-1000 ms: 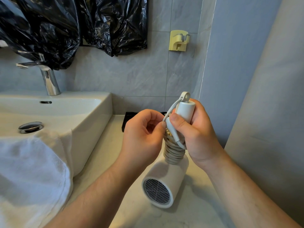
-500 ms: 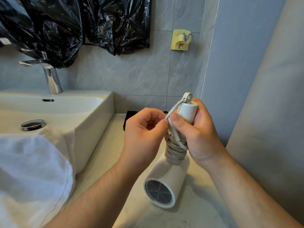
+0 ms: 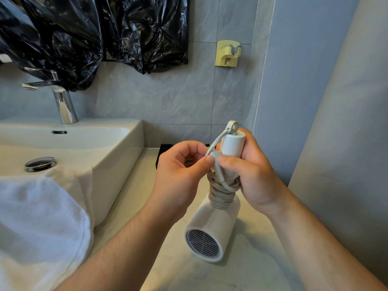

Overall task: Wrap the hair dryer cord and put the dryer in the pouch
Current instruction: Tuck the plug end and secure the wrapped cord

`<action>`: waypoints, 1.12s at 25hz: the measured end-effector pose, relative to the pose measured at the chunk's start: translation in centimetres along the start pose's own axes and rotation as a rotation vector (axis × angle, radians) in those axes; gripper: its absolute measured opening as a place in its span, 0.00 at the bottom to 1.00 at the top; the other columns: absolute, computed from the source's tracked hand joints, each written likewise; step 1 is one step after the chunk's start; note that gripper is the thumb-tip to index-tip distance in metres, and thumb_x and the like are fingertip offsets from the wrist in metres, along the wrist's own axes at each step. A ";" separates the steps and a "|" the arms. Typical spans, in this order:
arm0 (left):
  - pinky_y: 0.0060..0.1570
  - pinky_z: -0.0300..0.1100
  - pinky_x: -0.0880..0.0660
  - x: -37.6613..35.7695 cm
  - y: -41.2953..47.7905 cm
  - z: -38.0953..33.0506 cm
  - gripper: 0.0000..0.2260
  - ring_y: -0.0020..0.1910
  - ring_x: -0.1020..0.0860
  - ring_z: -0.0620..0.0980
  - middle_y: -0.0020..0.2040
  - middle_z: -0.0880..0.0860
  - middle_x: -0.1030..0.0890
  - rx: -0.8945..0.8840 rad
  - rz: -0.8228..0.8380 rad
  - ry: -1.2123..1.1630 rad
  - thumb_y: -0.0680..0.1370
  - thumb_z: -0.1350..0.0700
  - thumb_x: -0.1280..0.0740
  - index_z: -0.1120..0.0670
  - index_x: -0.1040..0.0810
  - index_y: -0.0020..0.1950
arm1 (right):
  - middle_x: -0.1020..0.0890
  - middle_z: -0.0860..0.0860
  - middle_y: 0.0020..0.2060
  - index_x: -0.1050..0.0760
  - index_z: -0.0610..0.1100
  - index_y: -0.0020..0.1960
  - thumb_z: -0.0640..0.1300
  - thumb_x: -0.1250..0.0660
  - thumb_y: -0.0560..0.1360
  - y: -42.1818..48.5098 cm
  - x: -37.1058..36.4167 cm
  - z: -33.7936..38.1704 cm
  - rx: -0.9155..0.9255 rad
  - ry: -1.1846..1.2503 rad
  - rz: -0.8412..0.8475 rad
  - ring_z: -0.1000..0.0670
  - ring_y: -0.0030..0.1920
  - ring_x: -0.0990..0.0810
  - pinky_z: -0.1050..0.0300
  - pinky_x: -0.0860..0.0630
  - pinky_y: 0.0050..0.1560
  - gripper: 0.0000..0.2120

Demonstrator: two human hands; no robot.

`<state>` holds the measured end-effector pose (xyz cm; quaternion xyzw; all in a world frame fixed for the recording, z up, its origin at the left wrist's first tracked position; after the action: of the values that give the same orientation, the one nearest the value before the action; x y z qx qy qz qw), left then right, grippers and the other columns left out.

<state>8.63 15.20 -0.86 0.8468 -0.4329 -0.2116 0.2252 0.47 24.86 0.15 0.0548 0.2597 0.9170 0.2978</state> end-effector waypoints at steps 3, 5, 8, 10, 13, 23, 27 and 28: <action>0.37 0.38 0.26 0.1 -0.1 -0.2 0.09 0.34 0.25 0.46 0.33 0.47 0.21 -0.039 -0.007 0.004 0.68 0.63 0.29 0.48 0.18 0.35 | 0.22 0.50 0.36 0.29 0.48 0.50 0.37 0.35 0.68 0.0 -0.1 -0.1 0.007 0.031 0.016 0.48 0.39 0.22 0.53 0.23 0.38 0.13; 0.37 0.38 0.26 0.3 -0.1 -0.3 0.08 0.35 0.25 0.48 0.34 0.49 0.21 -0.071 -0.007 0.010 0.68 0.63 0.29 0.50 0.19 0.37 | 0.22 0.51 0.36 0.28 0.50 0.49 0.37 0.34 0.69 0.1 -0.1 -0.1 0.014 0.038 0.022 0.48 0.39 0.22 0.52 0.23 0.40 0.13; 0.38 0.38 0.25 0.4 0.0 -0.5 0.05 0.36 0.23 0.47 0.36 0.50 0.20 -0.115 0.002 0.044 0.69 0.63 0.28 0.53 0.19 0.40 | 0.22 0.52 0.37 0.26 0.54 0.48 0.38 0.33 0.69 0.1 0.1 -0.2 0.032 0.007 0.006 0.49 0.41 0.22 0.49 0.23 0.43 0.13; 0.39 0.38 0.25 0.4 -0.1 -0.6 0.04 0.36 0.22 0.46 0.36 0.49 0.19 -0.138 -0.001 0.070 0.70 0.63 0.28 0.54 0.19 0.40 | 0.22 0.54 0.37 0.27 0.52 0.49 0.38 0.33 0.69 0.1 0.1 -0.1 0.045 -0.015 -0.010 0.50 0.41 0.23 0.49 0.23 0.42 0.13; 0.41 0.45 0.21 0.7 0.1 -0.5 0.04 0.38 0.20 0.50 0.37 0.52 0.16 -0.137 -0.006 0.082 0.70 0.63 0.29 0.56 0.17 0.42 | 0.22 0.53 0.38 0.29 0.50 0.51 0.39 0.33 0.69 0.1 0.4 0.1 0.081 -0.076 -0.057 0.52 0.40 0.23 0.51 0.24 0.41 0.13; 0.39 0.39 0.26 -0.8 0.3 2.5 0.14 0.37 0.24 0.47 0.40 0.52 0.18 0.202 0.221 -0.113 0.75 0.56 0.35 0.58 0.18 0.57 | 0.21 0.56 0.40 0.29 0.54 0.56 0.43 0.38 0.71 0.0 0.9 1.1 0.124 -0.074 -0.068 0.57 0.41 0.22 0.63 0.25 0.42 0.15; 0.32 0.37 0.28 -1.1 0.2 2.5 0.12 0.31 0.29 0.45 0.35 0.51 0.23 0.238 0.244 -0.133 0.75 0.54 0.35 0.58 0.17 0.53 | 0.22 0.60 0.34 0.29 0.50 0.56 0.48 0.40 0.74 -0.1 0.9 1.6 0.147 -0.078 -0.110 0.58 0.36 0.22 0.65 0.26 0.38 0.11; 0.31 0.37 0.29 -1.2 0.1 2.5 0.12 0.30 0.30 0.44 0.34 0.49 0.23 0.245 0.256 -0.139 0.75 0.54 0.35 0.58 0.17 0.52 | 0.22 0.60 0.33 0.28 0.50 0.56 0.48 0.40 0.74 0.0 0.8 1.4 0.129 -0.036 -0.084 0.57 0.36 0.22 0.64 0.25 0.39 0.11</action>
<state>6.56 15.60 -2.58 0.7894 -0.5740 -0.1849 0.1149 0.16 25.99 1.31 0.0792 0.3148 0.8839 0.3366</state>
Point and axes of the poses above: each hand's wrist, its own y-axis towards the middle knuckle, its own x-axis out of the back of the hand, z = x × y, the point moved 8 cm from there along y, towards the middle knuckle
